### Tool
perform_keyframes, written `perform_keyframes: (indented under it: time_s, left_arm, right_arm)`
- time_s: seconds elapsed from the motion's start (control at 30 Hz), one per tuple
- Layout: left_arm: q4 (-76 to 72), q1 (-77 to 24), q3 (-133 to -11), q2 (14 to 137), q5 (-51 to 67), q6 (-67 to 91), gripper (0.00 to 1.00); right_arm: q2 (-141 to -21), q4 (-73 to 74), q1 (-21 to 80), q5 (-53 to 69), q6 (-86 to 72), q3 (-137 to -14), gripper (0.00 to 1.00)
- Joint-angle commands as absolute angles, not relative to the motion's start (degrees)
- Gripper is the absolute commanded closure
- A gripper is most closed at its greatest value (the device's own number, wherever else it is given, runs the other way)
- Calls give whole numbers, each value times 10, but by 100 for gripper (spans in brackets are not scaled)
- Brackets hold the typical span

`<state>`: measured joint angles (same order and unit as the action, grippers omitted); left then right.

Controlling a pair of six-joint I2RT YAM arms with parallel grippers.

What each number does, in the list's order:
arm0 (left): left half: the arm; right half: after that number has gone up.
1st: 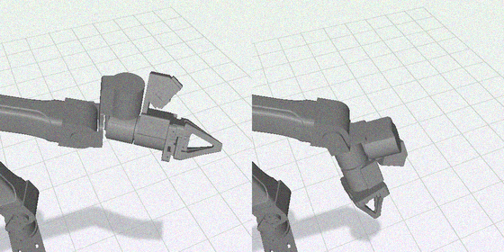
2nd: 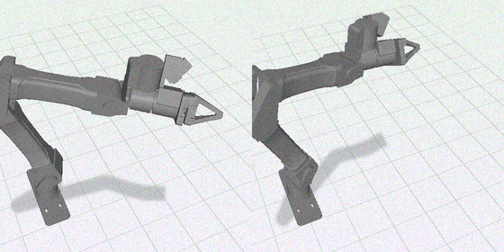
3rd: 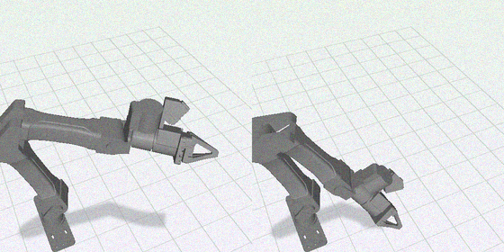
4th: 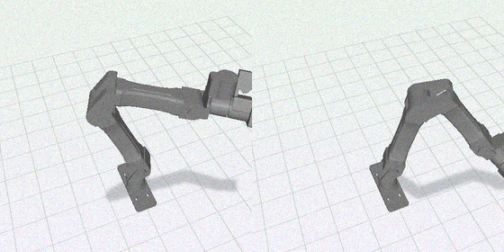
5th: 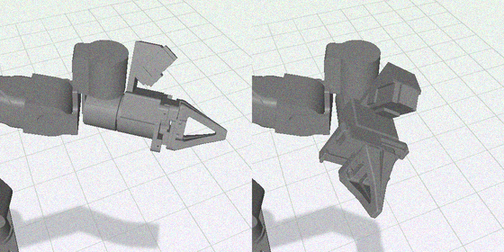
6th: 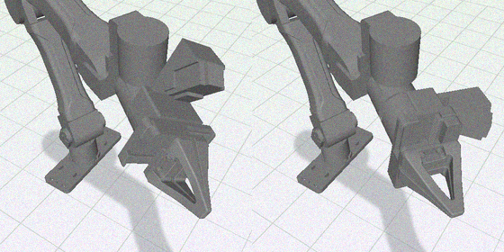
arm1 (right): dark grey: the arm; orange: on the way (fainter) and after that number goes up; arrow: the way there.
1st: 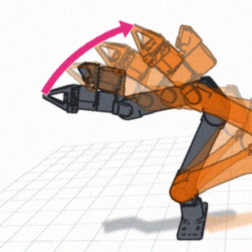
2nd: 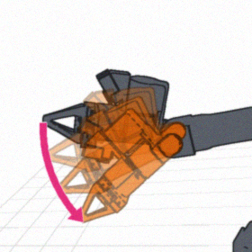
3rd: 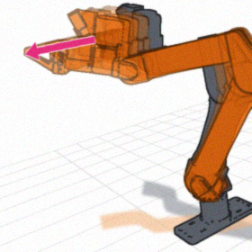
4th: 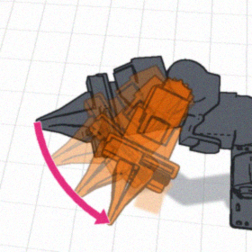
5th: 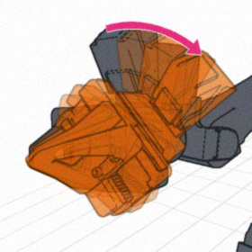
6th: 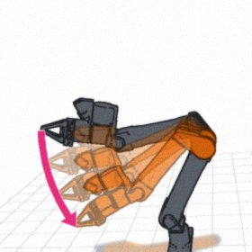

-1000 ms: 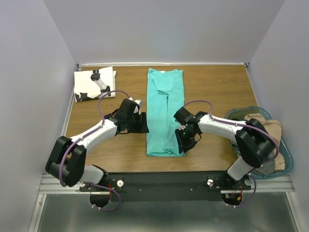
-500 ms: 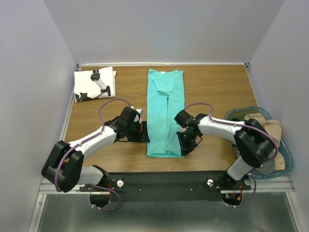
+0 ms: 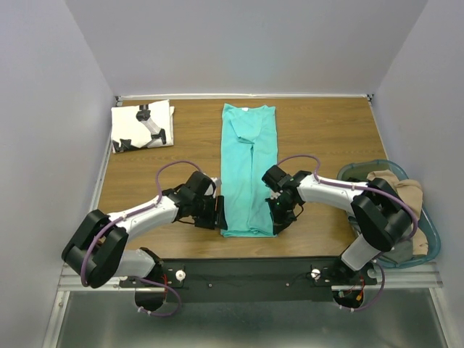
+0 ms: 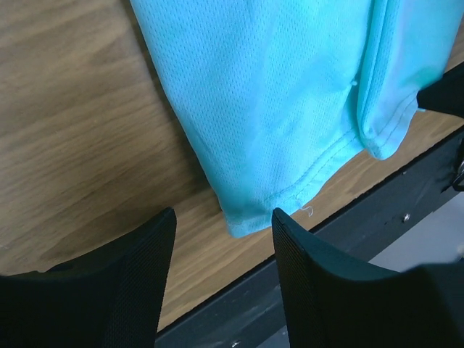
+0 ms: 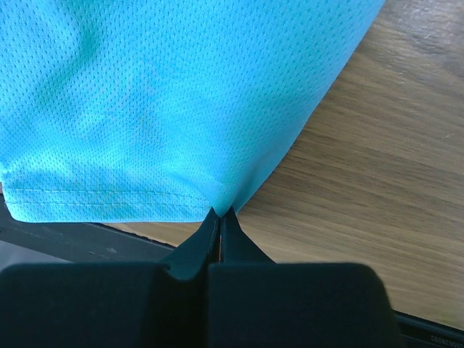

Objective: Fold and stack the t-shirts
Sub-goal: Fold the tshirt

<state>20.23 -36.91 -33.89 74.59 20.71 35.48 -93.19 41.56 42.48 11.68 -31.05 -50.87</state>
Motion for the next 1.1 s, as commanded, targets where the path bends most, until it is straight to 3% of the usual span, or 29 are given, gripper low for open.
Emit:
perform_keyframes:
  time_s: [0.0, 0.3, 0.43, 0.5, 0.63, 0.77, 1.07]
  left_arm:
    - [200, -380, -330, 749, 231, 372, 39]
    - [171, -395, -334, 784, 245, 371, 44]
    - [171, -403, -334, 809, 243, 372, 60]
    - [173, -406, -335, 813, 241, 374, 63]
    - [184, -408, -340, 809, 230, 380, 85]
    - [196, -409, -341, 796, 221, 387, 93]
    - [242, -409, -373, 750, 187, 402, 95]
  right_arm:
    - [-934, 417, 432, 108, -311, -494, 100]
    - [-931, 417, 431, 103, -308, -493, 100]
    - [-927, 418, 431, 98, -305, -493, 100]
    - [-926, 421, 432, 97, -305, -493, 100]
    - [-922, 426, 432, 92, -305, -494, 100]
    - [-914, 442, 431, 89, -303, -504, 100]
    - [-886, 497, 431, 58, -320, -537, 100]
